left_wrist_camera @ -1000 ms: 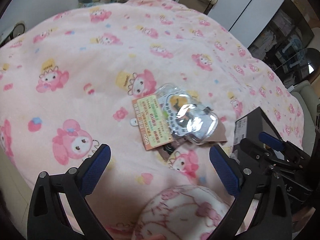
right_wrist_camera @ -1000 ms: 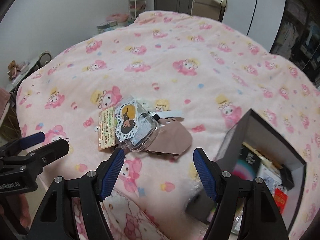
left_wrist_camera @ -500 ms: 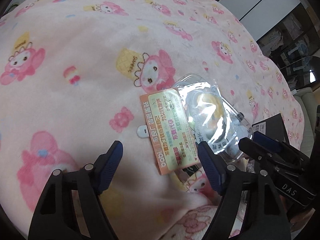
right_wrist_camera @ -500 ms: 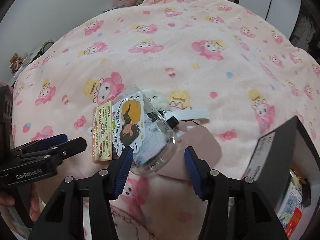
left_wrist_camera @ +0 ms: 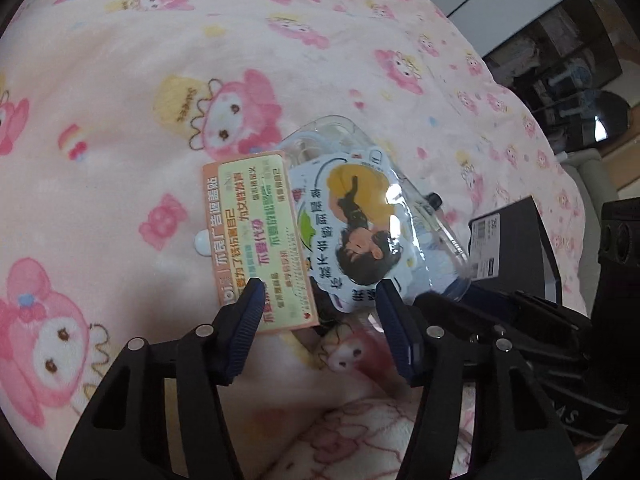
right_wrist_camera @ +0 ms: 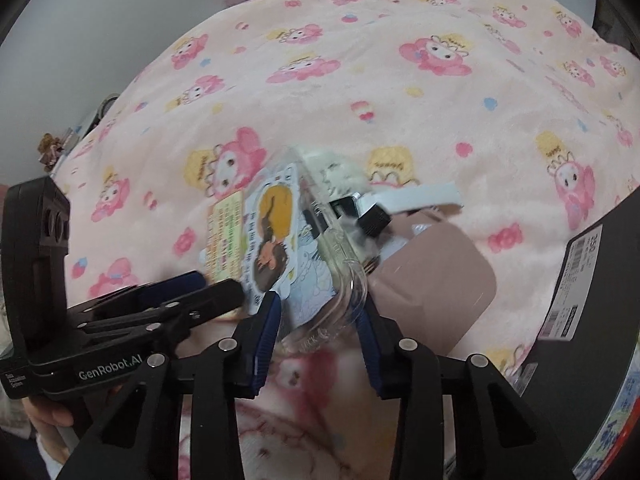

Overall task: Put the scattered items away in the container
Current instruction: 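Reach the left gripper to the packaged card and grasp it, then carry the packaged card with the left gripper over the black box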

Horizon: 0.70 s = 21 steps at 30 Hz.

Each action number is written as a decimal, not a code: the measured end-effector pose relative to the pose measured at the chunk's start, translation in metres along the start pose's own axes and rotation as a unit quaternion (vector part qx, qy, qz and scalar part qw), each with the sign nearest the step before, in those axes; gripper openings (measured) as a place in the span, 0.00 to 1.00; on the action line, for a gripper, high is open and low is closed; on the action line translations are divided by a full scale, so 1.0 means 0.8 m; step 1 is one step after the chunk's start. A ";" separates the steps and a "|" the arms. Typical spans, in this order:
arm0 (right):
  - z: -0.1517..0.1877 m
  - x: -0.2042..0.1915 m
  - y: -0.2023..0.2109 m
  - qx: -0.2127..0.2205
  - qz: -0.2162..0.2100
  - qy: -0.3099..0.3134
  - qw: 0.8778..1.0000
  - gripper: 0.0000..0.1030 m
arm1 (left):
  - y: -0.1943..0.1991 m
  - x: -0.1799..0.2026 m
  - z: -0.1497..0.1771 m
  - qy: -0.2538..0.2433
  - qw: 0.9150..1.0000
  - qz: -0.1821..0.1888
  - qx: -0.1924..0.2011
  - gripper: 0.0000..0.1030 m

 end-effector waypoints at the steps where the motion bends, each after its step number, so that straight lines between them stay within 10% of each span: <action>1: 0.005 -0.005 0.005 -0.001 -0.005 0.004 1.000 0.30 | 0.003 0.001 0.000 -0.004 1.000 -0.005 0.004 0.58; 12: -0.003 0.006 0.030 0.034 0.019 -0.004 0.999 0.30 | -0.017 -0.075 -0.019 0.087 0.996 -0.032 0.014 0.59; 21: -0.007 0.001 -0.041 -0.011 0.012 -0.001 1.000 0.27 | -0.042 -0.055 -0.023 0.061 0.998 -0.022 0.000 0.58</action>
Point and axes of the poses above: each gripper's, at about its wrist camera, not at the fingertips, and y roughly against the way its jaws point, x to its right, z to its underside, the point moved 9 cm from there along -y, roughly the way its jaws point
